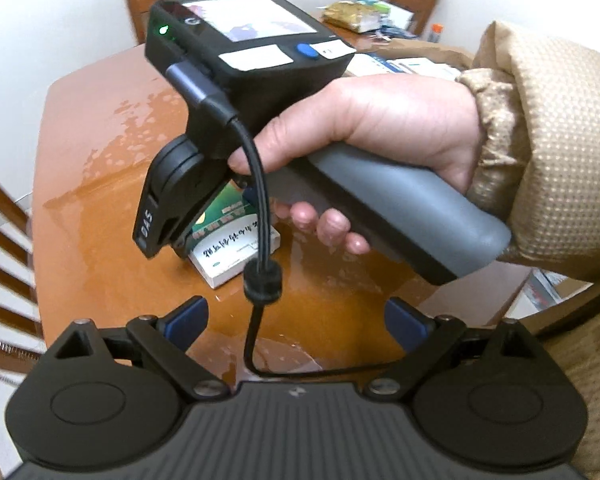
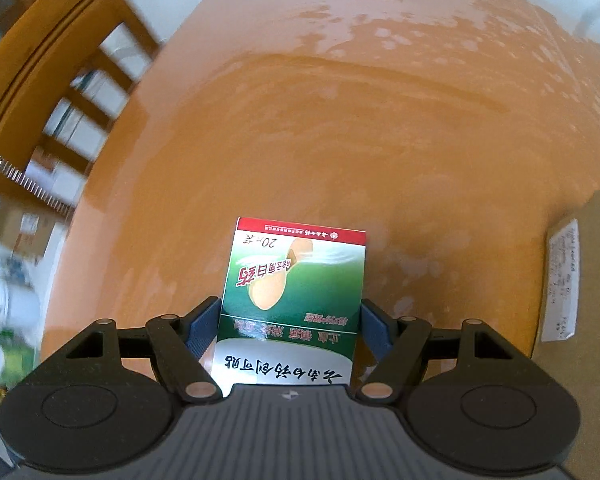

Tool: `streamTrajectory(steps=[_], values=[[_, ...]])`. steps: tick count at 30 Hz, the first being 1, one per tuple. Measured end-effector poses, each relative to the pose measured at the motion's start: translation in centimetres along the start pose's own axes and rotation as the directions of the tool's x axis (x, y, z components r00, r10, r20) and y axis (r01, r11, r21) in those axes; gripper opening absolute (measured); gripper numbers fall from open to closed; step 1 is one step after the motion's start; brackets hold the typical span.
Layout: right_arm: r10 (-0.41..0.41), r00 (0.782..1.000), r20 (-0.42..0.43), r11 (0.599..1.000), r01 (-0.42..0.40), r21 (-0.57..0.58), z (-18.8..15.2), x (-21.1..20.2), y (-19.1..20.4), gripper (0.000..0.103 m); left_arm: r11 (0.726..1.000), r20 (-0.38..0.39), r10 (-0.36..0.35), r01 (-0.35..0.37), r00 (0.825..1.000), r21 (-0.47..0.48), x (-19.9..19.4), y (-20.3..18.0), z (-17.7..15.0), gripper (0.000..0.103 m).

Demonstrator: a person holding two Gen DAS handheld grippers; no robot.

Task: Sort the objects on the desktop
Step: 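Close the right gripper on the white-and-green medicine box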

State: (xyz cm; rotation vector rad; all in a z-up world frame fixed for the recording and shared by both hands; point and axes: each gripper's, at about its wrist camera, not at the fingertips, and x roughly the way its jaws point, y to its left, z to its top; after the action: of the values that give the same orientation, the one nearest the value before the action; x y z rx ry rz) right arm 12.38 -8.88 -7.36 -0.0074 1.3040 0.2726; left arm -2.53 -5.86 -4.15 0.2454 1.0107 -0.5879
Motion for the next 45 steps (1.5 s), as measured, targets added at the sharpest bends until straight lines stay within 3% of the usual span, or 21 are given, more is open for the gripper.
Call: streamTrajectory(steps=[7, 12, 15, 19, 24, 28, 32, 41, 45], values=[[0.160, 0.987, 0.013, 0.984, -0.159, -0.083, -1.3, -1.6, -0.2, 0.087, 0.983, 0.006, 0.161, -0.160, 0.987, -0.086, -1.4, -3.2, -0.1, 0.095], [0.204, 0.978, 0.036, 0.978, -0.202, -0.054, -1.0, -3.6, -1.7, 0.088, 0.974, 0.032, 0.187, -0.181, 0.982, -0.137, -2.5, -2.7, -1.2, 0.095], [0.147, 0.988, 0.049, 0.989, -0.146, -0.013, -0.6, -3.9, -2.9, 0.088, 0.977, 0.051, 0.163, -0.154, 0.985, -0.150, -2.4, -1.3, -2.1, 0.095], [0.018, 0.999, 0.051, 0.998, -0.021, 0.056, -3.0, -4.3, -2.8, 0.088, 0.987, 0.071, 0.111, -0.101, 0.991, -0.126, -3.9, 0.6, -3.9, 0.095], [-0.028, 0.994, 0.110, 0.991, 0.013, 0.133, -5.0, -3.9, -1.4, 0.088, 0.997, -0.011, 0.025, -0.025, 1.000, -0.071, -3.0, 1.4, -3.7, 0.095], [-0.060, 0.989, 0.135, 0.991, 0.044, 0.124, -5.8, -3.2, -0.5, 0.088, 1.000, -0.071, 0.019, -0.019, 0.997, 0.001, -2.4, 1.7, -3.2, 0.095], [-0.081, 0.982, 0.168, 0.993, 0.064, 0.102, -6.3, -2.8, 0.0, 0.088, 1.000, -0.089, 0.002, -0.001, 0.996, 0.013, -2.0, 2.0, -3.2, 0.095], [-0.152, 0.949, 0.275, 0.987, 0.159, -0.001, -7.9, -4.1, 0.8, 0.088, 1.000, -0.048, 0.007, -0.007, 0.999, 0.003, -2.0, 3.4, -4.7, 0.095], [-0.143, 0.949, 0.280, 0.986, 0.162, -0.044, -9.1, -4.7, 0.6, 0.088, 1.000, -0.025, 0.009, -0.009, 1.000, -0.002, -1.9, 4.3, -5.9, 0.095]])
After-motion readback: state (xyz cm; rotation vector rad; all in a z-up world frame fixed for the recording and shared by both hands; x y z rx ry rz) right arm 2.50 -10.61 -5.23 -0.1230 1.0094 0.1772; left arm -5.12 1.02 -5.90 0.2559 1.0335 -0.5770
